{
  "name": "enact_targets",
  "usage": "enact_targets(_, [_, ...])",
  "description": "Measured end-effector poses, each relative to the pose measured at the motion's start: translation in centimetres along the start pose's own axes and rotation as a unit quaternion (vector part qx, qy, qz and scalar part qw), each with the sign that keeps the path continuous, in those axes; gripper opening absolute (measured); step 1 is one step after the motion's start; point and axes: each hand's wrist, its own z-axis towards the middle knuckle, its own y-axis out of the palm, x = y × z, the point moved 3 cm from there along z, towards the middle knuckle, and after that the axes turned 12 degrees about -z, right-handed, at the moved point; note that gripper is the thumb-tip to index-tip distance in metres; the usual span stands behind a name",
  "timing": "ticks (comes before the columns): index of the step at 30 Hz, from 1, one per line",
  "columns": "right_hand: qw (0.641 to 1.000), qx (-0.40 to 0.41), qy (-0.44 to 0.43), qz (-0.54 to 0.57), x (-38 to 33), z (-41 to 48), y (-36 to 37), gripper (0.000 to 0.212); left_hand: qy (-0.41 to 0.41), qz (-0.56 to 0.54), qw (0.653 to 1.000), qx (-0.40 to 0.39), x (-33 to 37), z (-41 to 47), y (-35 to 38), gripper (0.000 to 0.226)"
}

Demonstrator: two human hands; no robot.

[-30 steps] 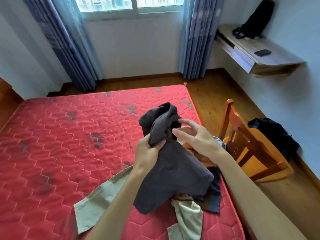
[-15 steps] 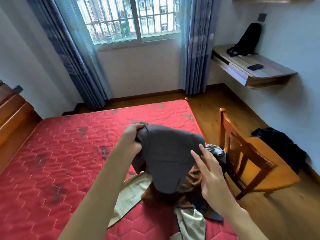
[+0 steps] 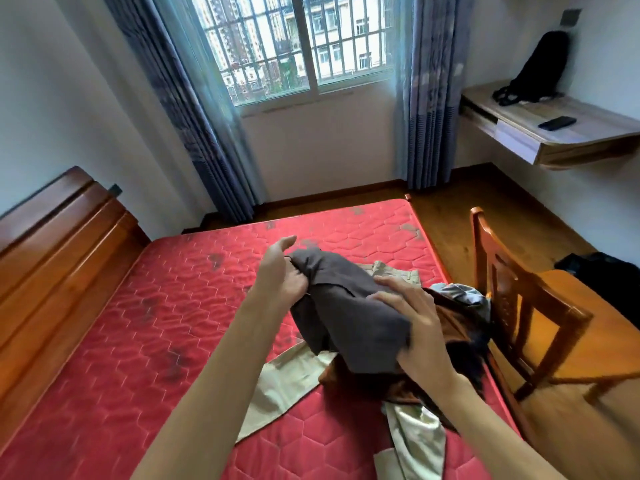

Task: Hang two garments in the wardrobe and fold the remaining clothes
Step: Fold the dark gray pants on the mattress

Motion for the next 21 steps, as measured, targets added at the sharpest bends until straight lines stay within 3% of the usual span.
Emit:
enact_targets(3, [0.989,0.031,0.121,0.075,-0.8,3.3,-0.4,0.047,0.003,0.116,0.993,-0.001,-0.5,-2.3,-2.5,0.05])
enact_targets(6, [0.989,0.059,0.126,0.05,-2.3,6.4,-0.3,0.03,0.0,0.214,0.975,-0.064,-1.4,-4.6,-4.3,0.057])
enact_targets(8, [0.988,0.051,0.129,0.069,-3.9,7.9,0.0,0.037,0.031,0.274,0.955,-0.109,-1.7,-5.2,-5.5,0.078])
enact_targets(11, [0.989,0.037,0.104,0.102,-6.9,9.1,1.0,0.044,0.139,0.398,0.891,-0.172,-2.9,-6.3,-6.3,0.093])
enact_targets(15, [0.992,0.035,0.073,0.092,-10.9,10.1,3.0,0.035,0.272,0.444,0.843,-0.134,-3.3,-5.7,-8.1,0.096])
enact_targets(19, [0.993,0.071,0.073,0.063,-13.5,11.8,4.3,0.024,0.374,0.521,0.766,-0.041,1.1,-5.4,-11.1,0.081])
enact_targets(21, [0.991,0.091,0.081,0.051,-14.5,12.9,4.5,0.019,0.396,0.537,0.745,-0.01,4.3,-5.2,-13.5,0.07])
